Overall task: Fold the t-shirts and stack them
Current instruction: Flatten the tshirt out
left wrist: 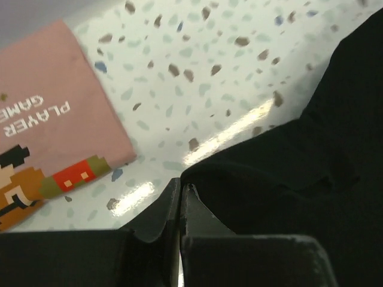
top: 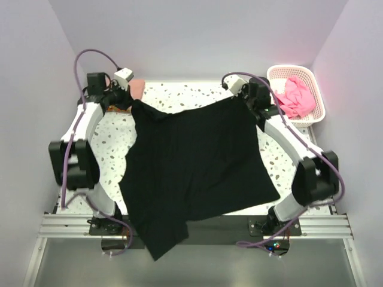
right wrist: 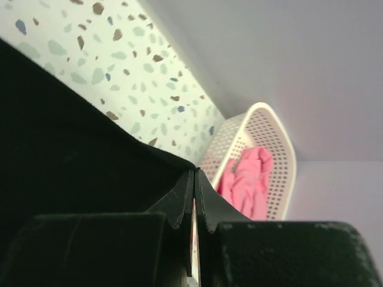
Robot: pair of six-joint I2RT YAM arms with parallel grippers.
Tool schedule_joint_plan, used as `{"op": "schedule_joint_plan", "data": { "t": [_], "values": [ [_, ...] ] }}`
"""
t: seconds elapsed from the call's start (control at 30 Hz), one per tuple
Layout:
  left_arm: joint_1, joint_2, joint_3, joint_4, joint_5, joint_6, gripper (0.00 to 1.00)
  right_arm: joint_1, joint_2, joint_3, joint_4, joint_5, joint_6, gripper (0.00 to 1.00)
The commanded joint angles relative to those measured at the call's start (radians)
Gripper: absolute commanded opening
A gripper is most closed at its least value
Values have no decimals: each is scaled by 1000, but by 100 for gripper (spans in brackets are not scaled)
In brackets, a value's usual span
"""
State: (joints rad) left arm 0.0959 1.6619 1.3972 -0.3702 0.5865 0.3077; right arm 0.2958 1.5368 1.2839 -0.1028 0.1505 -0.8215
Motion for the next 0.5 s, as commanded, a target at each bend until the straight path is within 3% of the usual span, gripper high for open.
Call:
{"op": "schedule_joint_plan", "data": {
  "t": [0.0,0.13,0.2,0.47],
  "values": [
    [-1,174,182,67,-125,8,0,-29,123,5,153,-37,-18,0],
    [-15,434,408,-28,-168,31,0,-64,255,64,124,-51,-28,0],
    [-30,489,503,-59,-194,41,0,-86,316,112,106,-66,-30,0],
    [-88,544,504,-59,-272,70,0,-103,466,304,-55,-80,-25,0]
  ]
}}
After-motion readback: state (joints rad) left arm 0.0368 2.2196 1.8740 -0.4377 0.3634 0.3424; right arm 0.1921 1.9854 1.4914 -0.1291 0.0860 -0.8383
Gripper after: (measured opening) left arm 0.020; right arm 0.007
